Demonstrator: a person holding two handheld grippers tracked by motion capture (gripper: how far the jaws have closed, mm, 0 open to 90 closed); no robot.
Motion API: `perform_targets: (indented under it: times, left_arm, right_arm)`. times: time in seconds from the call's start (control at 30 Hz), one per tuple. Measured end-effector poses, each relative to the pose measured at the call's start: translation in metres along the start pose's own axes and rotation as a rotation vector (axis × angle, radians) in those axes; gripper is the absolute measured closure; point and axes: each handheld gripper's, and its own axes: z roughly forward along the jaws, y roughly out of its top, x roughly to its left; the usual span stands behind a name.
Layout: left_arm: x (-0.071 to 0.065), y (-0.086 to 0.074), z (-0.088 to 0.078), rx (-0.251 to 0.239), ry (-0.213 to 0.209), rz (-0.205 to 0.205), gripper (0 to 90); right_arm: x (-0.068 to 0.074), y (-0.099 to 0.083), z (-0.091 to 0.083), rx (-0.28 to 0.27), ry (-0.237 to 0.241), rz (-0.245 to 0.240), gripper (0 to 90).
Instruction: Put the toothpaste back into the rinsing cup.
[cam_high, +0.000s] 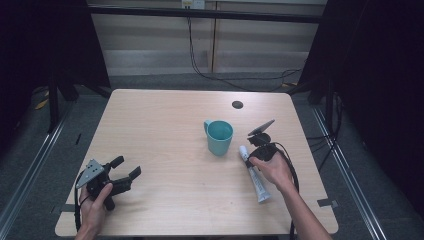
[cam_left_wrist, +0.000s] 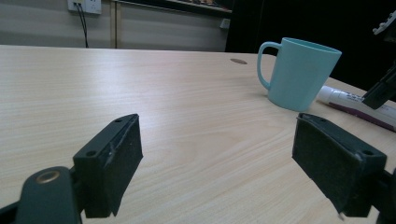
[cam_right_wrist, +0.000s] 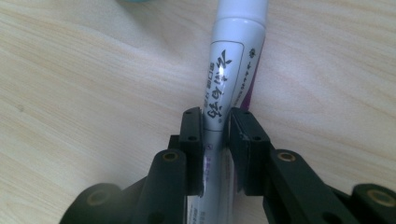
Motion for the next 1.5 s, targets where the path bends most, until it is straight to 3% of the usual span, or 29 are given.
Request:
perform_targets:
  times: [0.17,0.37,0.5,0.7,0.73,0.83,1.07,1.17,1.33,1.5]
  left_arm:
    - [0.001,0.0,0.0,0.003,-0.001,0.003,15.8]
    - [0.001,0.0,0.0,-0.001,-0.002,-0.004,15.8]
    - [0.001,0.0,0.0,0.003,-0.002,0.005,15.8]
    - [0.001,0.0,0.0,-0.005,0.001,-0.019,15.8]
    - [0.001,0.0,-0.001,0.003,-0.002,0.007,15.8]
    - [0.0,0.0,0.0,0.001,-0.004,0.004,15.8]
    - [0.001,0.0,0.0,-0.001,-0.001,-0.007,15.8]
    - [0.001,0.0,0.0,-0.001,0.0,-0.012,15.8]
    - [0.001,0.0,0.0,0.005,0.003,0.005,15.8]
    - [0.001,0.0,0.0,-0.002,-0.002,-0.012,15.8]
  right_arm:
    - [0.002,0.001,0.0,0.004,-0.022,0.003,75.8]
    - [-0.006,0.0,-0.001,-0.002,-0.035,0.011,77.1]
    - [-0.007,-0.001,0.008,0.027,-0.062,0.004,76.7]
    - [-0.003,0.0,0.013,0.03,-0.083,-0.019,76.6]
    - [-0.002,0.001,0.018,0.039,-0.087,-0.021,76.4]
    - [-0.001,0.002,0.022,0.044,-0.096,-0.033,76.5]
    - [-0.006,0.0,0.02,0.047,-0.079,-0.024,77.6]
    - [-0.008,-0.002,0.017,0.039,-0.05,-0.012,77.8]
    - [-0.008,-0.002,0.009,0.006,-0.048,-0.01,78.0]
    - [-0.012,-0.002,-0.002,-0.044,-0.035,0.01,78.1]
